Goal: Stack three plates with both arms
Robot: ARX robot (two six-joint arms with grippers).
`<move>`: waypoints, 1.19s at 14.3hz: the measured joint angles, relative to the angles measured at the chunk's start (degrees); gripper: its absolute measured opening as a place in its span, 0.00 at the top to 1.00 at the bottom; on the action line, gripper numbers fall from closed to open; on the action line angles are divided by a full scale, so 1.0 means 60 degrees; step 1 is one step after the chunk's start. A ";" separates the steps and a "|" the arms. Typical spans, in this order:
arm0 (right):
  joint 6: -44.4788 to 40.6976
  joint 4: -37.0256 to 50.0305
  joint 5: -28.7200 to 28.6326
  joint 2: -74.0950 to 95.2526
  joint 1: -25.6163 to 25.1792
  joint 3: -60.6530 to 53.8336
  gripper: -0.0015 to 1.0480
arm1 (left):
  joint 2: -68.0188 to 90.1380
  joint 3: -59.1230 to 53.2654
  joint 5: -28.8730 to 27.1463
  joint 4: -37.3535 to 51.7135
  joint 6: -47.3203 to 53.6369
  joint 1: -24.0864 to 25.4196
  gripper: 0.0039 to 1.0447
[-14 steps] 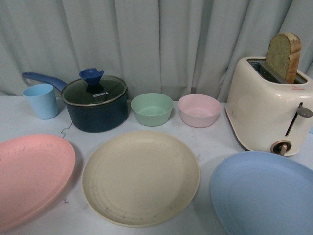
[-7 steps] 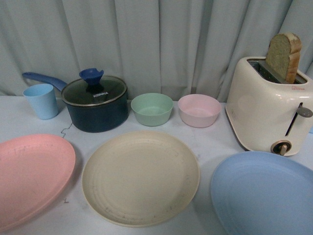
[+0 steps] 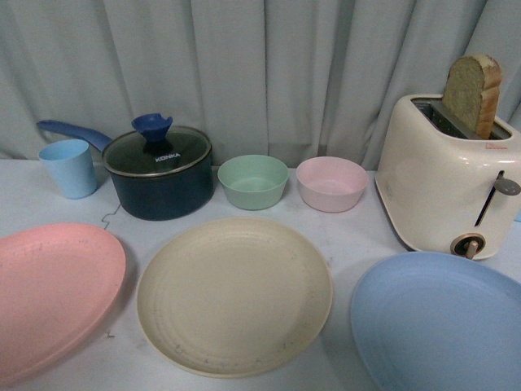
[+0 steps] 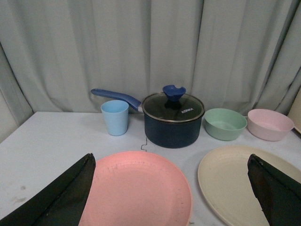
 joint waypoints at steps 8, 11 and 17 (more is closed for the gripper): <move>0.0000 0.0000 0.0000 0.0000 0.0000 0.0000 0.06 | 0.0000 0.0000 0.0000 0.0000 0.0000 0.0000 0.06; 0.0000 0.0000 0.0000 0.0000 0.0000 0.0000 0.06 | 0.0000 0.0000 0.0000 0.0000 0.0000 0.0000 0.06; 0.0000 0.0000 0.0000 0.0000 0.0000 0.0000 0.06 | 0.0000 0.0000 0.0000 0.0000 0.0000 0.0000 0.06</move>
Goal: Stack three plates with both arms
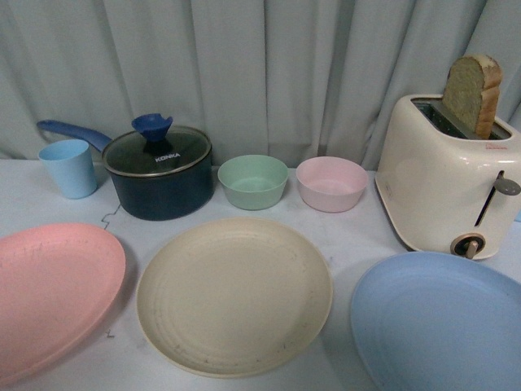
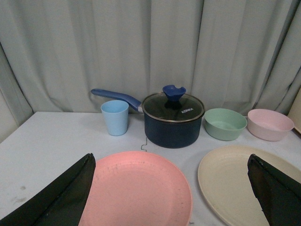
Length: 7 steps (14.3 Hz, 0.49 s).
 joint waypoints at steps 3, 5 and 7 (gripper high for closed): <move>0.0000 0.0000 0.0000 0.0000 0.0000 0.0000 0.06 | 0.0000 0.0000 0.0000 0.0000 0.0000 0.0000 0.06; 0.0000 0.0000 0.0000 0.0000 0.0000 0.0000 0.06 | 0.0000 0.0000 0.0000 0.0000 0.0000 0.0000 0.06; 0.0000 0.0000 0.0000 0.0000 0.0000 0.0000 0.06 | 0.0000 0.0000 0.0000 0.0000 0.0000 0.0000 0.06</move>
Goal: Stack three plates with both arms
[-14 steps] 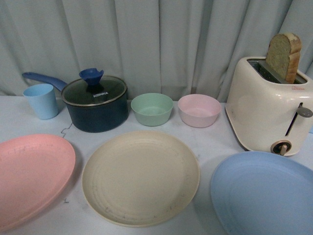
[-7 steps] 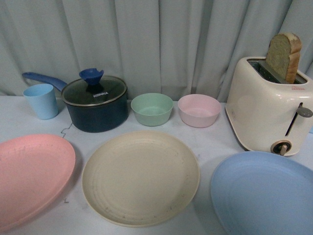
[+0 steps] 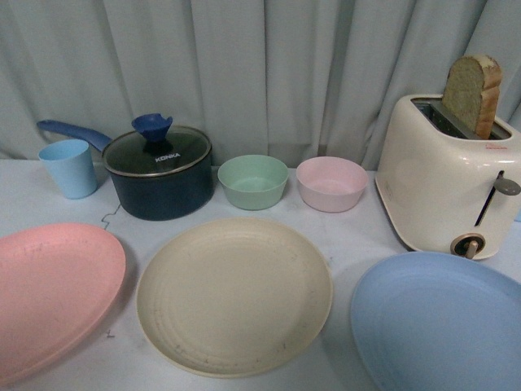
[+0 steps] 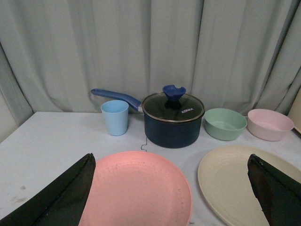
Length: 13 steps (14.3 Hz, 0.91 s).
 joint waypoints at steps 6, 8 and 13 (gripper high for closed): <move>0.0000 0.0000 0.0000 0.0000 0.0000 0.0000 0.06 | 0.0000 0.0000 0.0000 0.0000 0.0000 0.0000 0.06; 0.0000 0.0000 0.0000 0.0000 0.0000 0.0000 0.06 | 0.0000 0.0000 0.0000 0.0000 0.0000 0.0000 0.06; 0.0000 0.0000 0.0000 0.0000 0.0000 0.0000 0.06 | 0.0000 0.0000 0.0000 0.0000 0.0000 0.0000 0.06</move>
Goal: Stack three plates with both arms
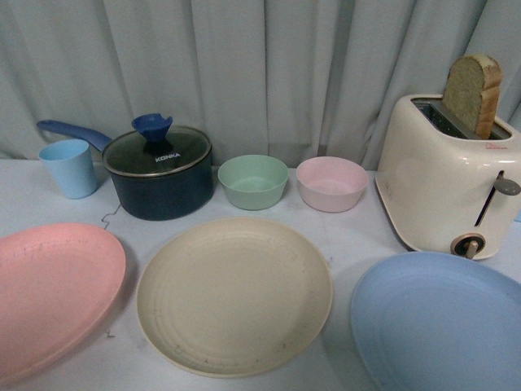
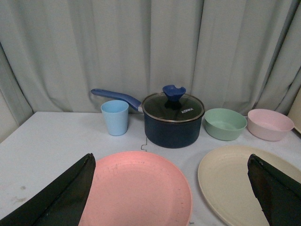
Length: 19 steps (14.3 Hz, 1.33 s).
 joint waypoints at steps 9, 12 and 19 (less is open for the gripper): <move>0.0000 0.0000 0.0000 0.0000 0.0000 0.0000 0.06 | 0.0000 0.0000 0.0000 0.0000 0.0000 0.0000 0.06; 0.0000 0.0000 0.0000 0.0000 0.0000 0.0000 0.06 | 0.0000 0.0000 0.0000 0.0000 0.0000 0.0000 0.06; 0.0000 0.0000 0.0000 0.0000 0.0000 0.0000 0.06 | 0.0000 0.0000 0.0000 0.0000 0.0000 0.0000 0.06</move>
